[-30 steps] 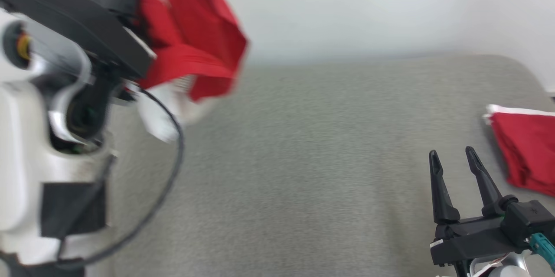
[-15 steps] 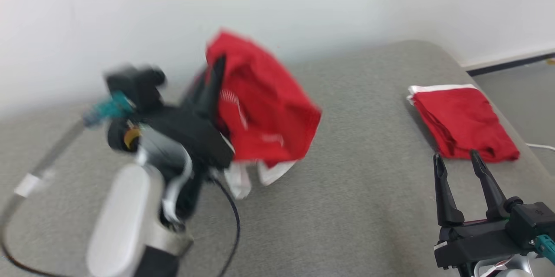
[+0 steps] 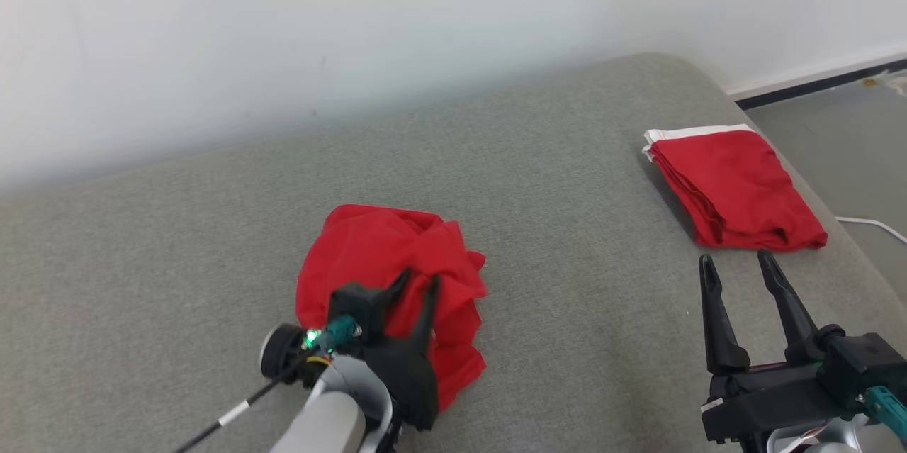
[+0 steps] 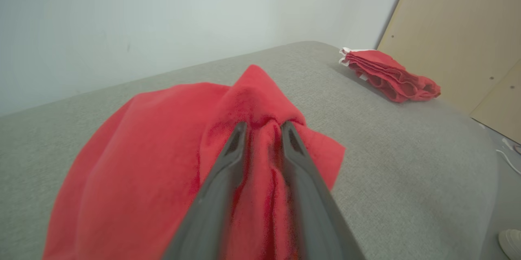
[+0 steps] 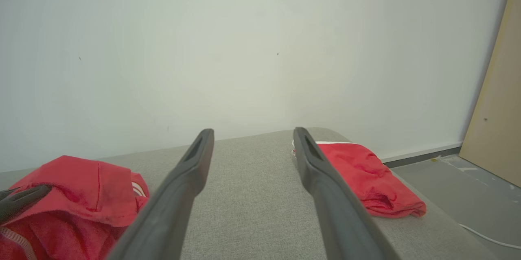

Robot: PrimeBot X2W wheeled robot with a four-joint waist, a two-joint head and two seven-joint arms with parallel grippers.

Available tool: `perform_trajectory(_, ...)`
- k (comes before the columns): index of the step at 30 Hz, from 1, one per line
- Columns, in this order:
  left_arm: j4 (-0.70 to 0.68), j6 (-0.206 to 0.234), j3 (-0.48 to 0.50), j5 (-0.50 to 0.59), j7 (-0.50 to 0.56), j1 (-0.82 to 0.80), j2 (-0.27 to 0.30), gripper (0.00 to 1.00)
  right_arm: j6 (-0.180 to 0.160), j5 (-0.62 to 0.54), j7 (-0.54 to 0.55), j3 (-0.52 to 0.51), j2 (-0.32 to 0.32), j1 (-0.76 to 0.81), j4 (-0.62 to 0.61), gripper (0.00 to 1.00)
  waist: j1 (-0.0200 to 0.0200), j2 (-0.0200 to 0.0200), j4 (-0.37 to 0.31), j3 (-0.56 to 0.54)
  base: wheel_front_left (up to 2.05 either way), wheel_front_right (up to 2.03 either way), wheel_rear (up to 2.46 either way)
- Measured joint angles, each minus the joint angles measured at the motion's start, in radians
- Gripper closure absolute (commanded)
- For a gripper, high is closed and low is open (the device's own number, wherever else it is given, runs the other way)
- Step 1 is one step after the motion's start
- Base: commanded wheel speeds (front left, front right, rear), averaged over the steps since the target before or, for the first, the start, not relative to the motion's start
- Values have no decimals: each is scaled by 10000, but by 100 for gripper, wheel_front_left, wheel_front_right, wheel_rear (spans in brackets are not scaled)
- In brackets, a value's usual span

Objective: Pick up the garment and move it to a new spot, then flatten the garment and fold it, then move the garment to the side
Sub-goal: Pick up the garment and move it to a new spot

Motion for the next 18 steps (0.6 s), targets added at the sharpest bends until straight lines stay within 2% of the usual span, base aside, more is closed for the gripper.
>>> perform_trajectory(4,169,207,-656,-376,-888,300,8,0,0,-4,-2,-148,33,55,-6,0,0,0,231,-46,0,0,0)
perform_trajectory(8,-251,303,-667,-408,-1457,637,31,0,0,-13,-13,-343,81,250,-8,0,0,0,523,-115,0,0,0)
perform_trajectory(12,-1223,585,-90,-339,-1651,1371,397,0,0,-21,-29,-585,119,501,10,0,0,0,884,-226,0,0,0)
perform_trajectory(18,-3879,1009,1613,282,-1678,2970,757,0,0,-27,-98,-1030,178,901,35,0,-1,-1,1461,-414,0,0,0)
